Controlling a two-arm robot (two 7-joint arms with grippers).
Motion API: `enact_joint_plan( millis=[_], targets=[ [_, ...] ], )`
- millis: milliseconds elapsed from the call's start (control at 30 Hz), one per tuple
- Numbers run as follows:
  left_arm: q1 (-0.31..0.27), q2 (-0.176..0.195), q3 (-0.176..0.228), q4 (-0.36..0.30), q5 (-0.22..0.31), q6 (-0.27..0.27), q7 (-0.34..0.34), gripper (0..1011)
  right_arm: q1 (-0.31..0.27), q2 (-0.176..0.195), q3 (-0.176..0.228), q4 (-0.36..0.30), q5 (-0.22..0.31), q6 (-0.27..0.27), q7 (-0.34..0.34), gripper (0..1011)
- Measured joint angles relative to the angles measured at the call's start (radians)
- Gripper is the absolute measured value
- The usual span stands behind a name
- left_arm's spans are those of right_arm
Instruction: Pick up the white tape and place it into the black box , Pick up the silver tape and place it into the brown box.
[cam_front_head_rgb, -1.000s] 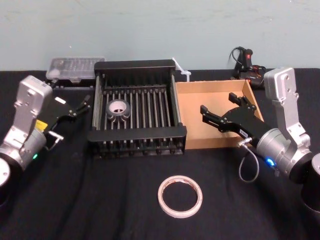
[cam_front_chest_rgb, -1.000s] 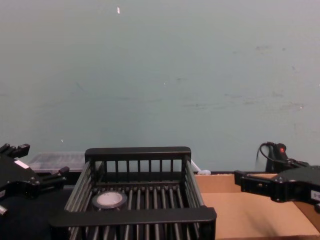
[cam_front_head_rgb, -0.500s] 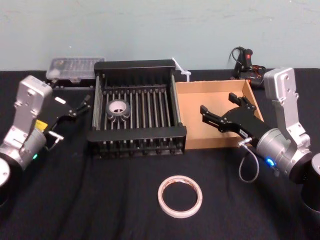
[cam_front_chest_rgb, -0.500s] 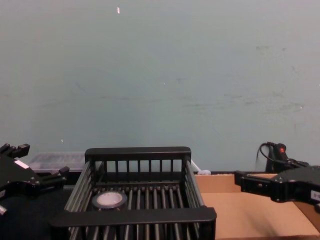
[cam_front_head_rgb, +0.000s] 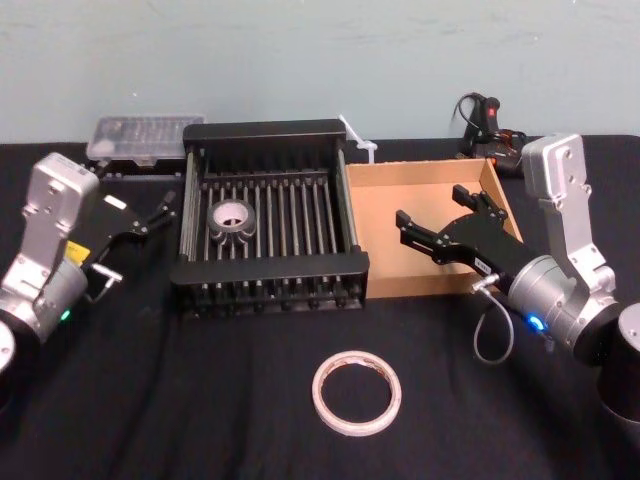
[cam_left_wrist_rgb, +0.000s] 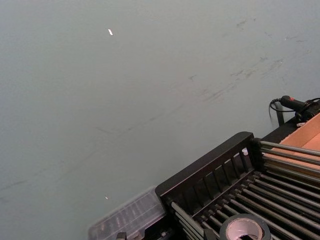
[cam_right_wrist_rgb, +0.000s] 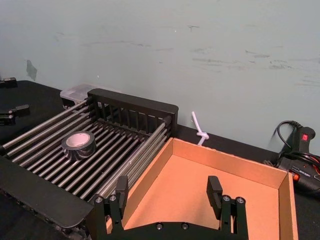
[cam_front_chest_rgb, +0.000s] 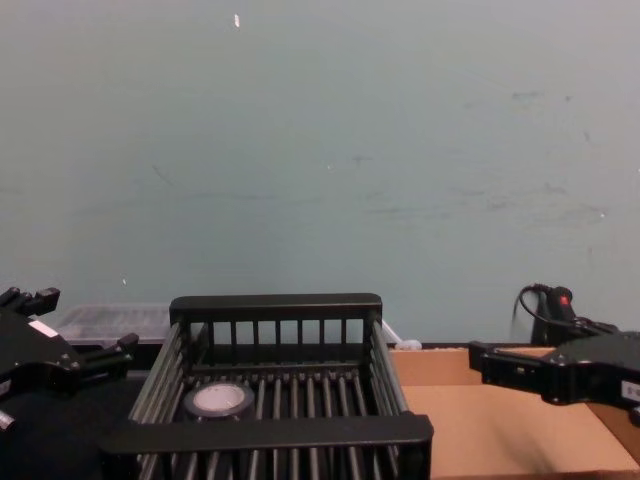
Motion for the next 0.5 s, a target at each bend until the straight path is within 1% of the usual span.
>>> enact_joint_plan(
  millis=[500],
  targets=[
    [0.0,0.0,0.0,0.0,0.0,0.0,0.0,1001,0.0,0.0,0.0,0.0,0.0,0.0,0.0,1002]
  ],
)
